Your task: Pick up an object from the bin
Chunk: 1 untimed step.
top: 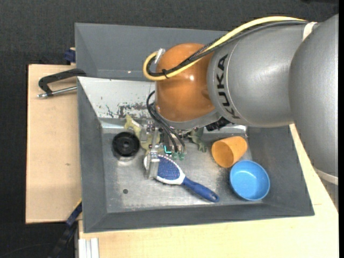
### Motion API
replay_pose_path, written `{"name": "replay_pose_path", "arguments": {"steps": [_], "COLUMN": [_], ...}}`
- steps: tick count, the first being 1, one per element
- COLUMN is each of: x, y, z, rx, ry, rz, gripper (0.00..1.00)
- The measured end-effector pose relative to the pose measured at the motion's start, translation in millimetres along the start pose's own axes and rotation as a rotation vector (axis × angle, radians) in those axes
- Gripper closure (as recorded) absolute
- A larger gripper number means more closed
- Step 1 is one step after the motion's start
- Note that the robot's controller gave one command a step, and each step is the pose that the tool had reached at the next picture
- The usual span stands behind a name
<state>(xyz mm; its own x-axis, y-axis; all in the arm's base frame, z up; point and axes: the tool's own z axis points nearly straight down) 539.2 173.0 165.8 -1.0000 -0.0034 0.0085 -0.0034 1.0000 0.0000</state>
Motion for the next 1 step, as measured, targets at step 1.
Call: {"name": "replay_pose_path", "arguments": {"steps": [1], "x": [16.9], "y": [-67.5], "z": [93.3], "rx": [0.000], "ry": [-0.010], "rz": [-0.193], "gripper": [0.00]}}
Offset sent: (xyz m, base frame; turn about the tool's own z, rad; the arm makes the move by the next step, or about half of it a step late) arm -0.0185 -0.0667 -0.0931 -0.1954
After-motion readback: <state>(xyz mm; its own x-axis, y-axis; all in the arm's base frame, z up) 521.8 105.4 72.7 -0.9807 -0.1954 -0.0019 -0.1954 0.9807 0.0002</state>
